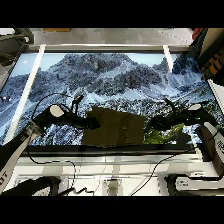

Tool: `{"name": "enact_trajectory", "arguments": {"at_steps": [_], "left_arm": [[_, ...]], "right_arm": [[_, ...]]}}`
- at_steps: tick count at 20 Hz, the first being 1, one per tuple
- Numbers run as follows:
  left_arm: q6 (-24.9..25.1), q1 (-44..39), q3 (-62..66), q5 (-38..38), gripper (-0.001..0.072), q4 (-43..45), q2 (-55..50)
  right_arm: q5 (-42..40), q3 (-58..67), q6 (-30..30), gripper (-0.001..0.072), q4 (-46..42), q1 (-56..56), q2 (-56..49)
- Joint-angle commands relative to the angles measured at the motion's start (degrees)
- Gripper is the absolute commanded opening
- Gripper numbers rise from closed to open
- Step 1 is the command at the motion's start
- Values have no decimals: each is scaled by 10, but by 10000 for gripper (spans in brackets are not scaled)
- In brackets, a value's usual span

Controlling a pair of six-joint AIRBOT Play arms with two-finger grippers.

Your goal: Fold the clothes and pants, and hang the long-sleeved shirts on hangers.

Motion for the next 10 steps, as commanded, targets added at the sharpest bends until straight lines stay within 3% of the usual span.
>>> {"name": "enact_trajectory", "arguments": {"at_steps": [1, 3, 4, 5, 6, 10], "left_arm": [[0, 1, 0, 0, 692, 0, 0], [0, 0, 0, 0, 692, 0, 0], [0, 0, 0, 0, 692, 0, 0], [0, 0, 0, 0, 692, 0, 0], [0, 0, 0, 0, 692, 0, 0], [0, 0, 0, 0, 692, 0, 0]], "right_arm": [[-3, -44, -11, 522, 58, -24, 0], [-30, -80, -28, 522, 103, -1, 0], [-49, -91, -28, 556, 105, 15, 0], [-70, -100, -27, 669, 103, 33, 0], [-92, -104, -20, 687, 102, 50, 0], [-166, -103, 0, 683, 126, 111, 0]]}}
